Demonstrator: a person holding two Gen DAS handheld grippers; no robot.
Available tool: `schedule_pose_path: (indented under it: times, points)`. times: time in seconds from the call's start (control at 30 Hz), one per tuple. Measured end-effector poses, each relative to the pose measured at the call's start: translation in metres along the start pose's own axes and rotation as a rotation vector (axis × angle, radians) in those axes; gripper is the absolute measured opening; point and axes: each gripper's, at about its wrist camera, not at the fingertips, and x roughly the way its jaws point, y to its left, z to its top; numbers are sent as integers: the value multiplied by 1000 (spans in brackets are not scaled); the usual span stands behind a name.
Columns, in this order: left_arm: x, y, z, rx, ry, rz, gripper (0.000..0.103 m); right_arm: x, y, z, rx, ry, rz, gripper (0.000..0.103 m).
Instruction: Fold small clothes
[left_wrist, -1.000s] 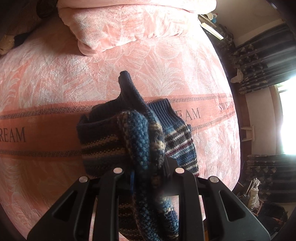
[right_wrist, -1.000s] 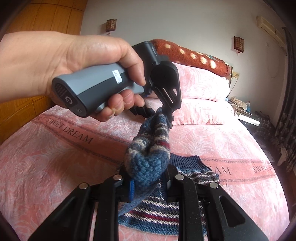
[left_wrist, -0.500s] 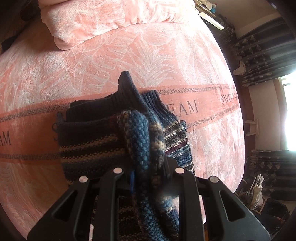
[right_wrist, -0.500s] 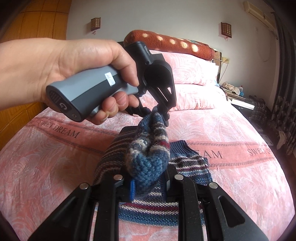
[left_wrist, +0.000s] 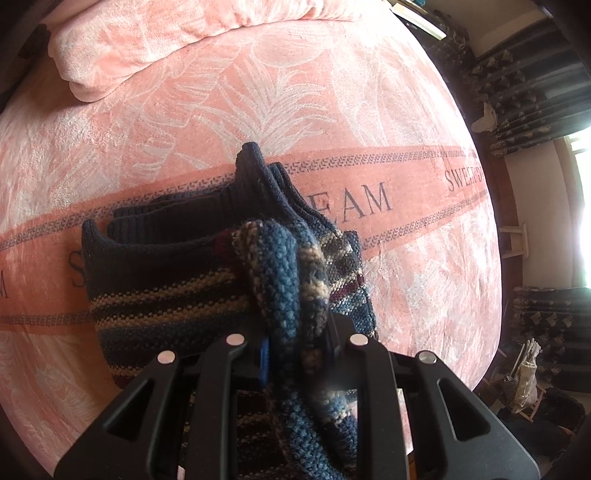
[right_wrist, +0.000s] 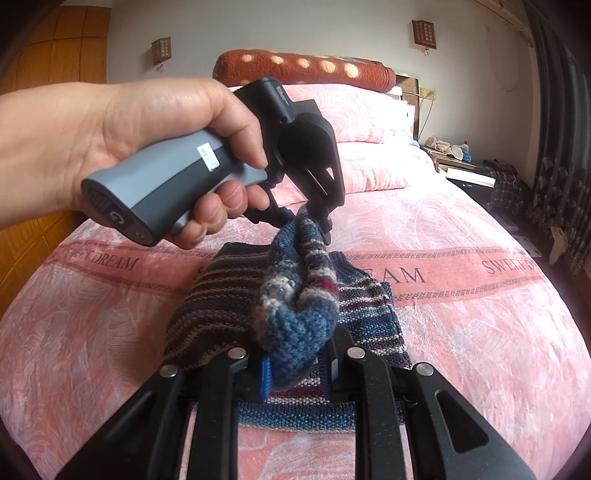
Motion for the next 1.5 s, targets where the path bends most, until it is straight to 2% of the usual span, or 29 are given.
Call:
schedule_pose_path:
  times: [0.5, 0.8, 0.97, 1.1, 1.17, 1.3, 1.37, 1.43, 1.47, 1.5]
  points:
    - [33, -29, 3, 21, 16, 63, 19, 10, -44, -19, 107, 42, 4, 17]
    - [52, -48, 6, 34, 25, 158, 19, 20, -74, -35, 224, 83, 51, 16]
    - [63, -61, 6, 52, 25, 241, 19, 26, -95, -47, 318, 107, 131, 16]
    - [70, -72, 6, 75, 22, 327, 20, 35, -116, -59, 446, 139, 236, 16]
    - [75, -77, 6, 75, 15, 350, 23, 42, -130, -66, 525, 159, 301, 16]
    - [81, -88, 6, 86, -4, 355, 28, 54, -148, -80, 623, 195, 365, 16]
    - [83, -89, 5, 89, -21, 352, 35, 59, -154, -85, 659, 210, 400, 18]
    - [83, -92, 3, 98, -48, 332, 49, 63, -159, -89, 685, 222, 424, 22]
    - [80, -92, 2, 107, -70, 311, 53, 65, -161, -91, 698, 232, 428, 30]
    - [75, -93, 2, 118, -97, 295, 64, 66, -164, -94, 711, 238, 429, 35]
